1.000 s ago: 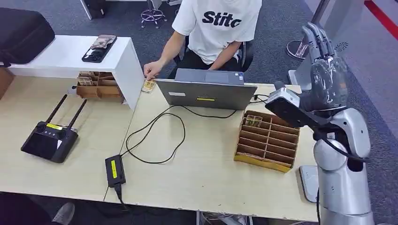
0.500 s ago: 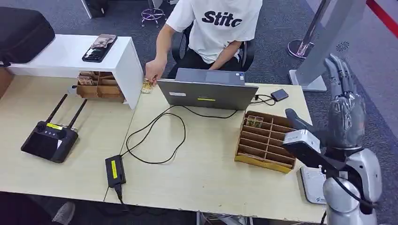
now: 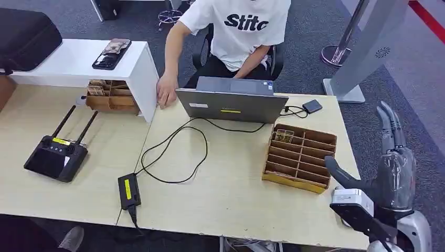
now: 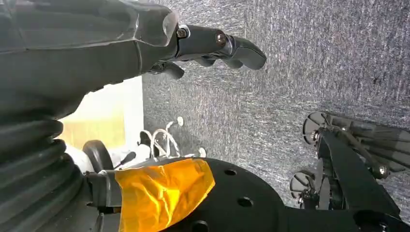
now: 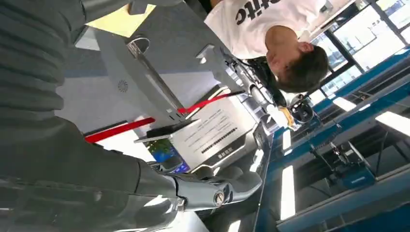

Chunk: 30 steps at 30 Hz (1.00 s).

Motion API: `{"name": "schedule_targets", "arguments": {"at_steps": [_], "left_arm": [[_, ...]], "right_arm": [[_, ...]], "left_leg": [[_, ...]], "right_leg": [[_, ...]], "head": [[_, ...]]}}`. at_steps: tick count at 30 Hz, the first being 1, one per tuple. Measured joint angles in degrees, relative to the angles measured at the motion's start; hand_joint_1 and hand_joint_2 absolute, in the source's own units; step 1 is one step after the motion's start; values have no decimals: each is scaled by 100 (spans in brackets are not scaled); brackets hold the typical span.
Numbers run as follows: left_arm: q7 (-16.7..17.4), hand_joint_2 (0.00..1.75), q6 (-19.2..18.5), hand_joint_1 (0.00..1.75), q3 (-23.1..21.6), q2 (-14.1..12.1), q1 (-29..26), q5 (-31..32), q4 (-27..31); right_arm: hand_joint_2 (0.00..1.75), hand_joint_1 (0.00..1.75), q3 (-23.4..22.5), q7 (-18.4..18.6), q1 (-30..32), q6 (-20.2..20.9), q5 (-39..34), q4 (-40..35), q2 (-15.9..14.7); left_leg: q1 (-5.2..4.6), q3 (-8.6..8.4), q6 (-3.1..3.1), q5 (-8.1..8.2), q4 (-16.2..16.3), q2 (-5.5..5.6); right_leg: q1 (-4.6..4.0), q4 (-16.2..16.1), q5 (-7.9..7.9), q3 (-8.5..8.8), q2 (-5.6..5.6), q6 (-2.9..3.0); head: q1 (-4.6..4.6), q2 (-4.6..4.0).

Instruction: Pass the card to the sensor for recognition and then transmit it.

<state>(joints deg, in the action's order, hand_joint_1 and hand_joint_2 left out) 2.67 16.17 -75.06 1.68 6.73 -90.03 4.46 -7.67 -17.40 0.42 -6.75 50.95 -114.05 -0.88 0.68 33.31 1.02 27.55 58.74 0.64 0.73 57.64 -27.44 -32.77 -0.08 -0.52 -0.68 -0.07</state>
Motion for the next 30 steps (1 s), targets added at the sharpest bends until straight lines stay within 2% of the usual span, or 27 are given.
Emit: {"name": "schedule_targets", "arguments": {"at_steps": [20, 30], "left_arm": [[-61, 175, -7, 0, 0, -9, -2, 0, 0], [-63, 175, -52, 0, -17, -20, -1, 2, -2]], "right_arm": [[175, 0, -66, -138, 425, 195, -181, 15, 241], [175, 0, 153, -149, 428, 382, -210, 633, 332]], "left_leg": [[0, 0, 0, 0, 0, 0], [0, 1, 0, 0, 0, 0]], "right_leg": [[0, 0, 0, 0, 1, 0], [0, 0, -1, 0, 0, 0]], "head": [[-2, 0], [0, 0]]}}
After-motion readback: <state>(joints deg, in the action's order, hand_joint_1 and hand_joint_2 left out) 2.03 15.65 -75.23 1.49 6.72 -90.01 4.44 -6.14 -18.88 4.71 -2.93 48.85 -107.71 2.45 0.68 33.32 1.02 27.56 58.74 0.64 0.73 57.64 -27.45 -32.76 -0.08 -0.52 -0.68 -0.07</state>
